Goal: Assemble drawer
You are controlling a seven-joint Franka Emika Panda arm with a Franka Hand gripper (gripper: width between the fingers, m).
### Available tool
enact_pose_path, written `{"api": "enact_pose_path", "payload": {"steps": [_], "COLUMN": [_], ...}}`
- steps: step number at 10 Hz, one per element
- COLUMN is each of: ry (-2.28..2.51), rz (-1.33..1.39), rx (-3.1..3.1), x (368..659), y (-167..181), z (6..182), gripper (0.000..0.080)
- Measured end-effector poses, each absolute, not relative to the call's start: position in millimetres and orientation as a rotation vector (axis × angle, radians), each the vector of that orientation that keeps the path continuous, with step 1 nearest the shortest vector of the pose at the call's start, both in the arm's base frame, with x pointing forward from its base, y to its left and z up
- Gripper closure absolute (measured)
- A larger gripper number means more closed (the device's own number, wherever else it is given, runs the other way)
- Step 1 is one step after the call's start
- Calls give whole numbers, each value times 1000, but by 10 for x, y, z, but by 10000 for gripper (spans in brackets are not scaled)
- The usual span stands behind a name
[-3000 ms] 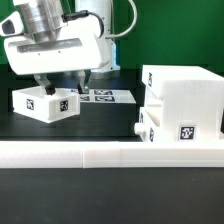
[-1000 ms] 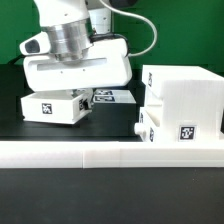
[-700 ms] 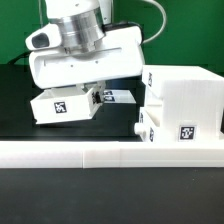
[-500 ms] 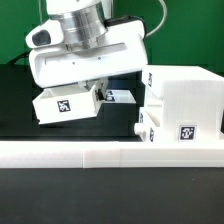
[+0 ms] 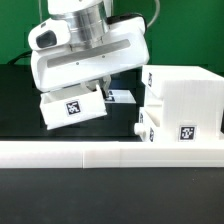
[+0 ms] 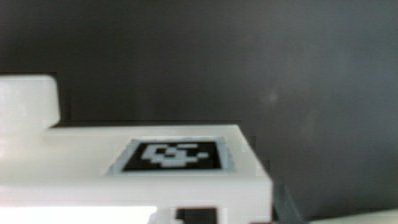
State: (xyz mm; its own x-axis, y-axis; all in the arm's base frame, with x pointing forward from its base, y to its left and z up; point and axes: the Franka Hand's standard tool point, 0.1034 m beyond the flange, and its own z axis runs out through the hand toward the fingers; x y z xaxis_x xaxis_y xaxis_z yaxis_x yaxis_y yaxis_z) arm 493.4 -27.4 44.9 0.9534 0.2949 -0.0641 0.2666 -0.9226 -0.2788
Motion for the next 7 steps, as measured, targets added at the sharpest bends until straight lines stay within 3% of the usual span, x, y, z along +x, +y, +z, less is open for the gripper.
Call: {"api": "enact_pose_path", "payload": {"steps": [4,7], "ry": [-1153,-1527], "rz": [61,19], "rx": [-2661,-2462], "x": [5023,5004], "y": [-377,-394], "z": [536,494], "gripper": [752,752]}}
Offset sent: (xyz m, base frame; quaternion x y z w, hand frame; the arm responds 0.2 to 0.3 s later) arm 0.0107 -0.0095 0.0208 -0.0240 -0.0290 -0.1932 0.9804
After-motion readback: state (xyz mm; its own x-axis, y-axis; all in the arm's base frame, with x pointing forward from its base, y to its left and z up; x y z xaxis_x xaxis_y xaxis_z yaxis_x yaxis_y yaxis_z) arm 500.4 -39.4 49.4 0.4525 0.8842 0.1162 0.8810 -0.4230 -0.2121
